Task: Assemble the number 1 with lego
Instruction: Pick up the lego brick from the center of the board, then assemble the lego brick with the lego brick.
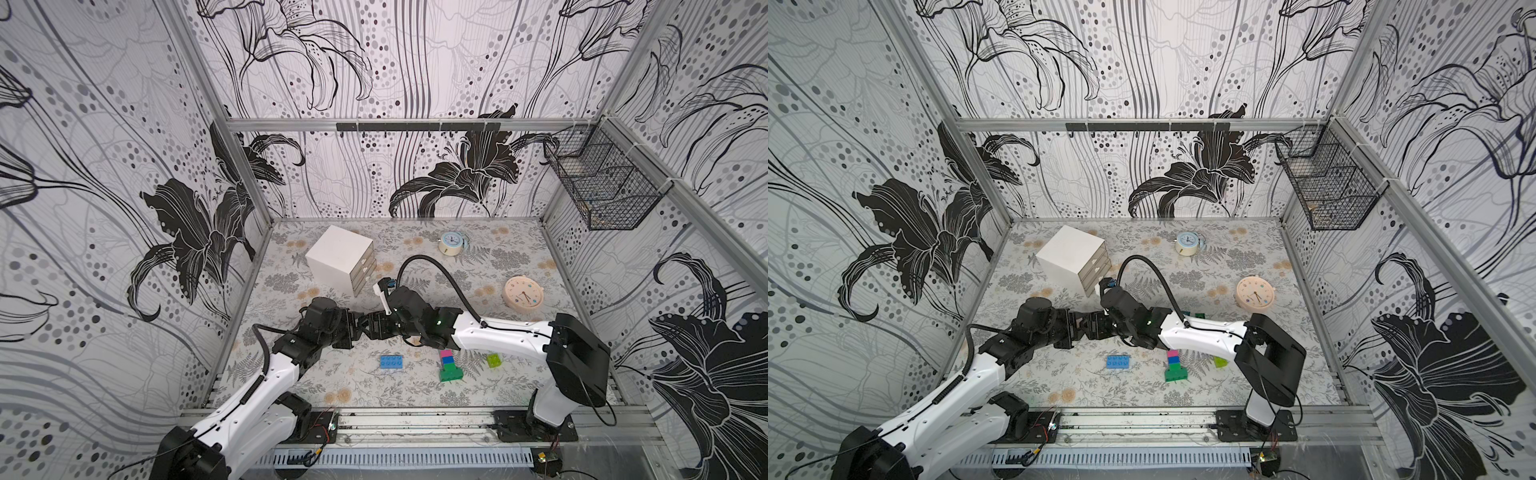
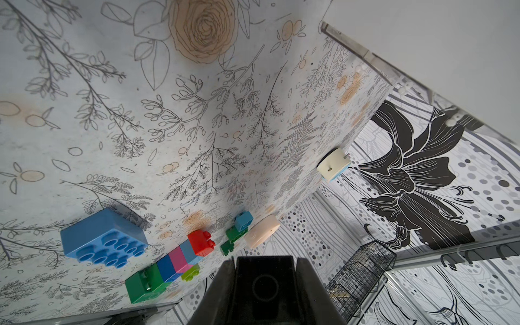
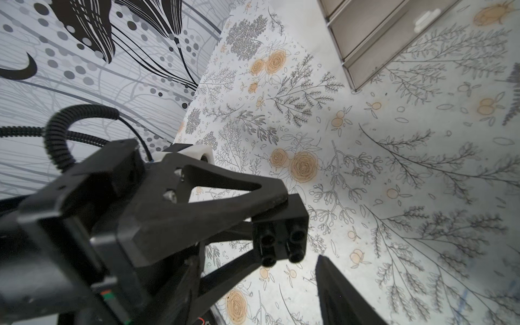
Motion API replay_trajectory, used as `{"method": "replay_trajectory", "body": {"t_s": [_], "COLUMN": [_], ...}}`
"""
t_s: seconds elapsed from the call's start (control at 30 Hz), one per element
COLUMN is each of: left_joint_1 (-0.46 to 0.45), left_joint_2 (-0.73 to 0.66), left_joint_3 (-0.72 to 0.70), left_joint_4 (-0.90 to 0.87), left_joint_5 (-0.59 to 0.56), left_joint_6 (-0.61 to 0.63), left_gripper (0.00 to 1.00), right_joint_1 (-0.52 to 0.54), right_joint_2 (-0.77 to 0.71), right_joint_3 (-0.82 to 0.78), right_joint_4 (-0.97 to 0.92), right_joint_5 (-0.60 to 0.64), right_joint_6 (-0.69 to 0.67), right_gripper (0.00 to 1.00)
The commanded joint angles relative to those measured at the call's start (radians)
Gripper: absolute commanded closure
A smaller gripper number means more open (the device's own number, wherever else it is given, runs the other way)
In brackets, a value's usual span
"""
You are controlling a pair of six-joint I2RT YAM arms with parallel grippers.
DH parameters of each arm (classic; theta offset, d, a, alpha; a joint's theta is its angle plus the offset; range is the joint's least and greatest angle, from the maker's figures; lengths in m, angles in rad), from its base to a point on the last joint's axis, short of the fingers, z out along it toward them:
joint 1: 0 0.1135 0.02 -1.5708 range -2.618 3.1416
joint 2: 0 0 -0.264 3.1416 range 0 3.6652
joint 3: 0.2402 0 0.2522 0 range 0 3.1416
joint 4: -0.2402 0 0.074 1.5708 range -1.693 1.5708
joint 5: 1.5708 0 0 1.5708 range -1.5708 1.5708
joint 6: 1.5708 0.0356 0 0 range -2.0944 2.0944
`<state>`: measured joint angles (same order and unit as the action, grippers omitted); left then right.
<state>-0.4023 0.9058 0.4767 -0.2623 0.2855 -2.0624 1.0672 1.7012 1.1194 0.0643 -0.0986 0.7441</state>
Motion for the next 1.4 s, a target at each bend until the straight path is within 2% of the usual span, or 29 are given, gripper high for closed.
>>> {"method": "replay_trajectory", "body": {"t_s": [0.0, 0.2, 0.33, 0.4, 0.53, 0.6, 0.67, 0.77, 0.83, 0.97, 1.03, 1.1, 1.23, 1.37], "left_joint_1": [-0.003, -0.003, -0.004, -0.003, -0.004, -0.004, -0.004, -0.004, -0.003, 0.012, 0.026, 0.056, 0.134, 0.180], "left_joint_2": [-0.017, -0.017, -0.017, -0.019, -0.022, -0.023, -0.026, -0.073, -0.109, -0.134, -0.118, -0.097, -0.066, -0.100], "left_joint_3": [0.000, 0.003, 0.008, 0.009, 0.009, 0.010, 0.013, 0.050, 0.092, 0.159, 0.182, 0.189, 0.178, 0.160], "left_joint_4": [0.040, 0.044, 0.049, 0.048, 0.049, 0.049, 0.036, -0.106, -0.241, -0.347, -0.376, -0.376, -0.377, -0.405], "left_joint_5": [-0.014, -0.003, 0.003, 0.004, 0.006, 0.003, -0.010, -0.109, -0.223, -0.406, -0.436, -0.418, -0.340, -0.342], "left_joint_6": [-0.026, -0.030, -0.030, -0.032, -0.036, -0.032, -0.003, 0.104, 0.238, 0.630, 0.778, 0.890, 0.944, 0.932], "left_gripper": [0.79, 0.78, 0.78, 0.78, 0.76, 0.68, 0.46, 0.22, 0.11, 0.09, 0.08, 0.06, 0.04, 0.04], "right_joint_1": [-0.010, -0.024, -0.033, -0.035, -0.042, -0.041, -0.044, -0.060, -0.062, -0.053, -0.034, -0.001, 0.066, 0.092], "right_joint_2": [0.037, 0.093, 0.120, 0.127, 0.128, 0.118, 0.094, 0.028, -0.025, -0.118, -0.125, -0.120, -0.052, 0.067], "right_joint_3": [0.038, 0.084, 0.103, 0.103, 0.105, 0.104, 0.092, 0.048, 0.020, 0.013, 0.043, 0.076, 0.171, 0.288], "right_joint_4": [-0.006, -0.005, 0.008, 0.019, 0.020, 0.012, -0.016, -0.083, -0.170, -0.410, -0.552, -0.676, -0.869, -0.962], "right_joint_5": [-0.013, -0.046, -0.077, -0.082, -0.085, -0.076, -0.051, -0.012, 0.026, -0.009, -0.036, -0.045, 0.003, 0.040], "right_joint_6": [-0.022, -0.048, -0.051, -0.053, -0.061, -0.074, -0.092, -0.139, -0.211, -0.458, -0.607, -0.765, -1.021, -1.115], "right_gripper": [0.35, 0.41, 0.50, 0.55, 0.72, 0.80, 0.87, 0.91, 0.94, 0.95, 0.95, 0.95, 0.92, 0.92]}}
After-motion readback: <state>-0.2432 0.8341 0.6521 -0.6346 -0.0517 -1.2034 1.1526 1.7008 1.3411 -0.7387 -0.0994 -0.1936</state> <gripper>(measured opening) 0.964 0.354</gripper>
